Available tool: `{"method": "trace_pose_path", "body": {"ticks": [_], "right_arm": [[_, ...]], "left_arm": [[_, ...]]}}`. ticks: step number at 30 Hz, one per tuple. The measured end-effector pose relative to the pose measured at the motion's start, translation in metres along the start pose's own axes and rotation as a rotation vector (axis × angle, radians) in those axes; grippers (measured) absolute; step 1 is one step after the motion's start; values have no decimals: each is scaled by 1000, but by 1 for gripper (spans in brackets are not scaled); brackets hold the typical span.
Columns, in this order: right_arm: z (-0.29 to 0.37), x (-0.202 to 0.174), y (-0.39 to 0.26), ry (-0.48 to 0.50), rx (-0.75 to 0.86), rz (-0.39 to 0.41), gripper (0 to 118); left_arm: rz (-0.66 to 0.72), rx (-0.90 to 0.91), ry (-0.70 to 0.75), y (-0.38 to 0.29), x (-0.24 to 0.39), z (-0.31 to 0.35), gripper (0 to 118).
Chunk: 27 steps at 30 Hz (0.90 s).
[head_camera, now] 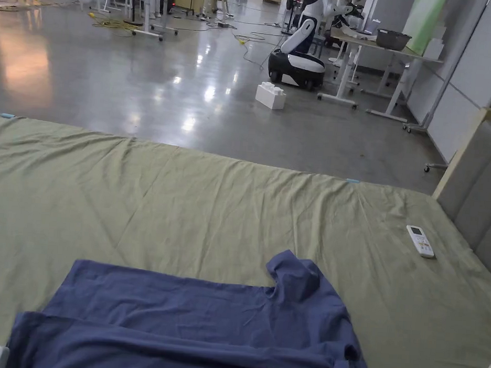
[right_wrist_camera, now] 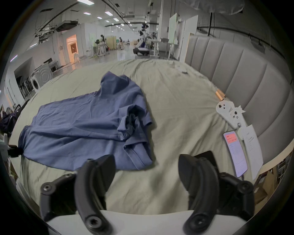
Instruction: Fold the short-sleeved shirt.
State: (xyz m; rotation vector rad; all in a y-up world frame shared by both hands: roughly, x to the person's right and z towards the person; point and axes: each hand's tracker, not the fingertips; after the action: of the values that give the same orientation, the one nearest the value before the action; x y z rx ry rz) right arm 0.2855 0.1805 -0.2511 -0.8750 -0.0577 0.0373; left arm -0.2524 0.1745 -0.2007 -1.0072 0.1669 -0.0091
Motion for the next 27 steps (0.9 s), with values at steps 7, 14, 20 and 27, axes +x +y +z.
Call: {"method": "trace_pose_path", "body": {"ticks": [7,14,20,27], "right_arm": [[-57,-23,11,51,-135,25,94],[-59,-36,-8,73,-151,95,24],[-58,-45,-16,57,-113,122,10],[-29,-34,-5,85,-54,52,8]], "left_arm": [[17,-12,-18,0,-11,-4,10],[39,-3,-19,3,-29,-12,10],[37,44,-25,3,-23,-8,9],[83,98,-57,15,-25,9,8]]}}
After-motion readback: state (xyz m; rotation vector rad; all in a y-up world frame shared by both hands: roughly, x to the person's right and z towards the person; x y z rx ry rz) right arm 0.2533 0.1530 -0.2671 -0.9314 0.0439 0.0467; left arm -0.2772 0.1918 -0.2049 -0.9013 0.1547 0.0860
